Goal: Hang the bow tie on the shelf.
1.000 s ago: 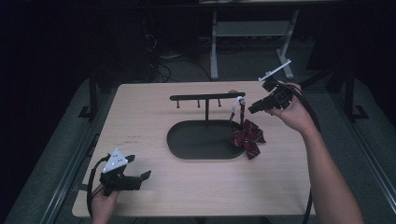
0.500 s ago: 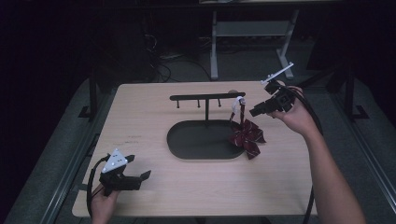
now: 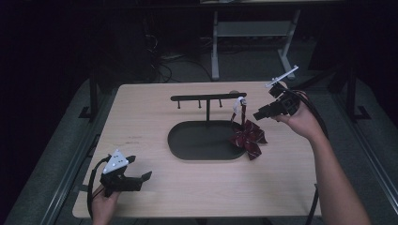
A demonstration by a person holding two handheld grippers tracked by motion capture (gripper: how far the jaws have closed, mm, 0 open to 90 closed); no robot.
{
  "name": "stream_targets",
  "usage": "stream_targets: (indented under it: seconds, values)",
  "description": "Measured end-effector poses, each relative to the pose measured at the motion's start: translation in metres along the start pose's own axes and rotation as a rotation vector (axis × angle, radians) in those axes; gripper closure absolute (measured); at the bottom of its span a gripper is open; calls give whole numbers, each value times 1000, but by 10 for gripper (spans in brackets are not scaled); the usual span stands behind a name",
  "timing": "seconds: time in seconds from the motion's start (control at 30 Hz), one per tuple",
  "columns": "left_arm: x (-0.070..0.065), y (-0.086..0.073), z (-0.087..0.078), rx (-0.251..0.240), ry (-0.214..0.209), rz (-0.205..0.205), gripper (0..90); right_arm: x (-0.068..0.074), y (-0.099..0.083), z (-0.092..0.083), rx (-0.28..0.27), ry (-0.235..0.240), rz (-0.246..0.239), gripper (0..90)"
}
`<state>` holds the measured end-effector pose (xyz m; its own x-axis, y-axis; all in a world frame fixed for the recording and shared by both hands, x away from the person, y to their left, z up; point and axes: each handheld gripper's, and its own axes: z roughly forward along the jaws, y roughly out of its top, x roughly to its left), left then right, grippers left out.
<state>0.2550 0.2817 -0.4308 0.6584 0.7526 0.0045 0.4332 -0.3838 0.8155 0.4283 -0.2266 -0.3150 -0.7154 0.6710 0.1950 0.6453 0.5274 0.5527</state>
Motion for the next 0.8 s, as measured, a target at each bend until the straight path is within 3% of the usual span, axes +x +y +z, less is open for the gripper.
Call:
stream_targets:
  seconds: [0.8]
  values:
    - [-1,0,0,1,0,3,131,-1,-27,7,6,14,15,528]
